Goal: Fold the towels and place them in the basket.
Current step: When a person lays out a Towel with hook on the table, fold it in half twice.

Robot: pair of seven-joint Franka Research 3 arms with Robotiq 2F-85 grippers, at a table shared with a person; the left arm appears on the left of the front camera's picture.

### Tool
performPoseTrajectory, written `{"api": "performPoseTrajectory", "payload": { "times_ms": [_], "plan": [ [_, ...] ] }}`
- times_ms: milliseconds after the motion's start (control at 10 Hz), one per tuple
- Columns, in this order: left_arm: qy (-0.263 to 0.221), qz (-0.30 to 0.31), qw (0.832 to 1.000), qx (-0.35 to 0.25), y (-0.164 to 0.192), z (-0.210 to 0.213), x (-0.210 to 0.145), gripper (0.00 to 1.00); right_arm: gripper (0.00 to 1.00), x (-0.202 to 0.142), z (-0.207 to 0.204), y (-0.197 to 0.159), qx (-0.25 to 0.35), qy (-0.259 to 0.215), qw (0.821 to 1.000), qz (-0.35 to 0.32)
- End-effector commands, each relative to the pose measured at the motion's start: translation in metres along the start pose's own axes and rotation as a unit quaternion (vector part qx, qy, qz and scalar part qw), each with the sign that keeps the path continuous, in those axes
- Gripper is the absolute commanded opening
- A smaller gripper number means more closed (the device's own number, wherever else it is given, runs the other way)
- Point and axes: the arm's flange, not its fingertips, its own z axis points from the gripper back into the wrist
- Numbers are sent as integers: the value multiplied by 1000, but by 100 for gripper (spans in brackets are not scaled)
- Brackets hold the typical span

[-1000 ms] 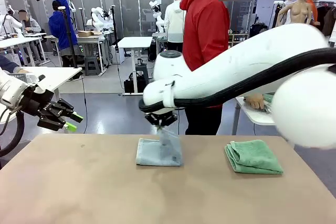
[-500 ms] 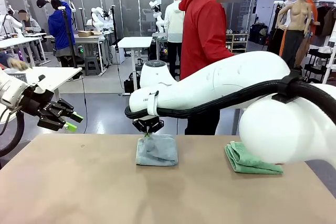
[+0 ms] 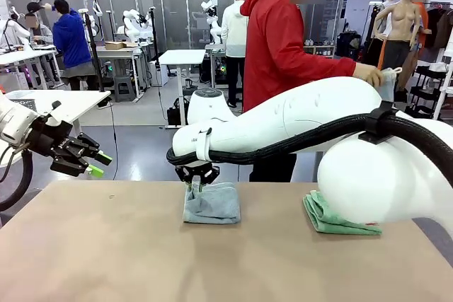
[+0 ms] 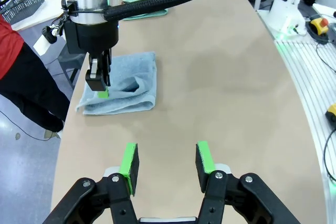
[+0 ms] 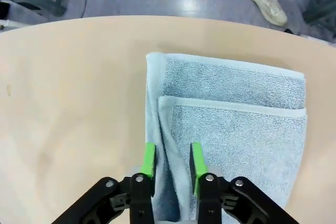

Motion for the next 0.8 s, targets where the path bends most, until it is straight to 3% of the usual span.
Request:
{"api": "performPoseTrajectory", "payload": {
  "times_ms": [0, 100, 200, 300, 700],
  "plan": [
    [0, -9, 1000, 0, 0, 1, -1, 57, 48, -3, 11, 1, 8, 2, 1000, -3],
    [0, -9, 1000, 0, 0, 1, -1, 57, 85, -6, 23, -13, 12, 0, 1000, -6],
    [0, -9, 1000, 0, 0, 1, -1, 57, 68, -11, 36, -31, 20, -1, 1000, -12],
    [0, -9, 1000, 0, 0, 1, -1, 57, 100, -16, 50, -50, 44, -3, 999, 6],
    [0, -9, 1000, 0, 0, 1, -1, 57, 100, -27, 81, -115, 102, 17, 995, 6]
  ]
}}
